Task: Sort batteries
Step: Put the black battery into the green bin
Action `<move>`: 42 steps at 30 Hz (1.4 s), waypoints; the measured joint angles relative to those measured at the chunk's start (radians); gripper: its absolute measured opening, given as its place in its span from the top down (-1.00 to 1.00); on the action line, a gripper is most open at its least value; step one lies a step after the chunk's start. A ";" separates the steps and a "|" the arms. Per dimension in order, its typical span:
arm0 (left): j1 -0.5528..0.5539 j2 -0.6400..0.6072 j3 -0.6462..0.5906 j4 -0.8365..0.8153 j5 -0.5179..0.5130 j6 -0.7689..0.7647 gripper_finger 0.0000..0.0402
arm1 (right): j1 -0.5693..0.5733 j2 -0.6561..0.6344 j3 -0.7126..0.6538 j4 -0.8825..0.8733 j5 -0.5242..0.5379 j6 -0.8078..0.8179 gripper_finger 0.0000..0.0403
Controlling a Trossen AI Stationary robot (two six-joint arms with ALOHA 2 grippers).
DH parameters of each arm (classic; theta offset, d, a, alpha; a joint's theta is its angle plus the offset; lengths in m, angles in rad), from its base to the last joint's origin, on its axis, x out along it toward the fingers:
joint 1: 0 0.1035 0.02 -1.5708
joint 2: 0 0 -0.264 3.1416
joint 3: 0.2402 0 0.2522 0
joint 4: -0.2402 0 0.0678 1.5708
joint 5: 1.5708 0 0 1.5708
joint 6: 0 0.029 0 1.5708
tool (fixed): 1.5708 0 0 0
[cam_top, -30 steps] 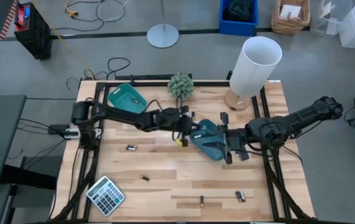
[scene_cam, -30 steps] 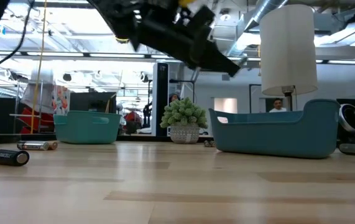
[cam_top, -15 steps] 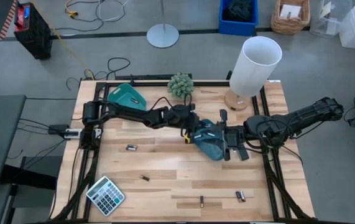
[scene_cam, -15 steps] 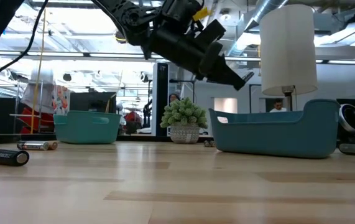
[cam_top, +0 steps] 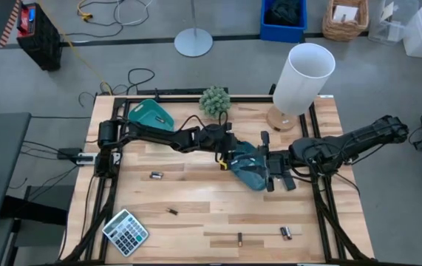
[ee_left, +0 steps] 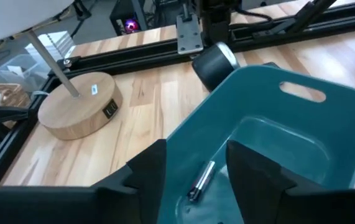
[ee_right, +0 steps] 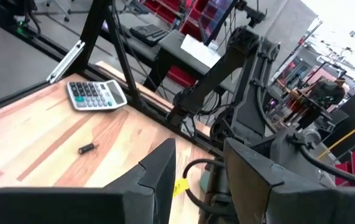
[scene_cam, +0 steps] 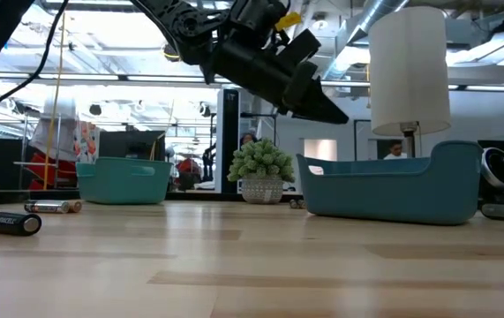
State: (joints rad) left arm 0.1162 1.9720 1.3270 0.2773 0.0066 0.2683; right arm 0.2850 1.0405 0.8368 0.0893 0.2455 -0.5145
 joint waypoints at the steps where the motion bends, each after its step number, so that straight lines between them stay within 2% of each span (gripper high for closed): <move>1: 0.000 0.000 0.000 -0.012 -0.003 0.002 0.17 | -0.001 0.000 0.000 -0.009 0.000 0.002 0.23; 5: 0.010 -0.037 -0.001 -0.106 -0.017 -0.015 0.19 | 0.000 0.000 0.000 -0.034 0.000 0.011 0.23; 11: 0.034 -0.176 -0.079 -0.137 -0.054 -0.012 0.39 | 0.000 0.000 0.000 -0.060 0.000 0.018 0.23; 14: 0.049 -0.268 -0.156 -0.127 -0.060 -0.023 0.49 | -0.001 0.000 0.000 -0.067 0.000 0.020 0.23; 19: 0.061 -0.411 -0.313 -0.118 -0.135 -0.033 0.61 | -0.020 0.001 0.000 -0.071 -0.002 0.025 0.23; 28: 0.062 -0.727 -0.577 -0.079 -0.196 -0.091 0.70 | -0.094 0.020 0.000 -0.060 -0.002 0.086 0.23; 35: 0.062 -0.977 -0.719 -0.086 -0.230 -0.102 0.71 | -0.148 0.135 0.000 0.034 -0.002 0.099 0.23; 42: 0.062 -1.151 -0.817 -0.109 -0.234 -0.109 0.71 | -0.184 0.309 0.002 0.312 -0.004 0.101 0.23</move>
State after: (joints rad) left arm 0.1783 0.8215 0.5105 0.1683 -0.2276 0.1596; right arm 0.1007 1.3496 0.8388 0.4010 0.2417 -0.4134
